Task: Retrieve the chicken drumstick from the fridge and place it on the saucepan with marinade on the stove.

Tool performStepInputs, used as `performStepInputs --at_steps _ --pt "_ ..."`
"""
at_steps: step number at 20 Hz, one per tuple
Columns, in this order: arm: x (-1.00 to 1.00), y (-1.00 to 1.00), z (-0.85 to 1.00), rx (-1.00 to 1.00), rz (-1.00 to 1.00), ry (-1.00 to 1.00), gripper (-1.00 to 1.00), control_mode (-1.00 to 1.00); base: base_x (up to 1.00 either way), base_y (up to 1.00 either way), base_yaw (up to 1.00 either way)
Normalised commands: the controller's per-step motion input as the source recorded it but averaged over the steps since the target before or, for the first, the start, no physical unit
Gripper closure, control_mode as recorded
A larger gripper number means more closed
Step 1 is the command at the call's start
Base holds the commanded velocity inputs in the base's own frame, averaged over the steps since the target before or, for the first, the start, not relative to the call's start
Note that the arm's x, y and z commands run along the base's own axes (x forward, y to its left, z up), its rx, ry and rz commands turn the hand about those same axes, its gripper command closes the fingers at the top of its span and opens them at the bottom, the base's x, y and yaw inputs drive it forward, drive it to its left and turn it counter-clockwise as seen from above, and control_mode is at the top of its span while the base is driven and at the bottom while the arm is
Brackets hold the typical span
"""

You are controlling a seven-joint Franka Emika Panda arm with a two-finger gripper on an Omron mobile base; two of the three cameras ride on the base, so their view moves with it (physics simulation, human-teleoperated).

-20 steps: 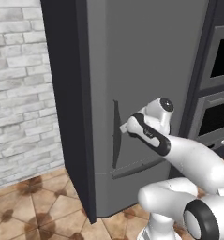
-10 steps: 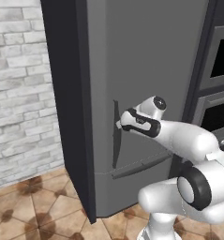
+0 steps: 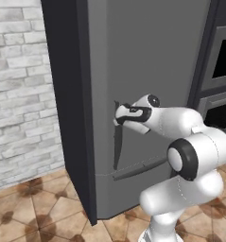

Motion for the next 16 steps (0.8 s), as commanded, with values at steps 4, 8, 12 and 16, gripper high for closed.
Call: performStepInputs --at_steps 4,8,12,16 --pt "0.44 0.10 -0.26 0.00 0.00 0.00 -1.00 -1.00 0.00 0.00 0.00" --pt "0.44 0.15 -0.27 0.00 0.00 0.00 -1.00 -1.00 0.00 0.00 0.00" --pt "0.44 0.16 -0.29 0.00 0.00 0.00 -1.00 -1.00 0.00 0.00 0.00" --pt "0.46 0.13 -0.29 0.00 0.00 0.00 -1.00 -1.00 0.00 0.00 0.00"
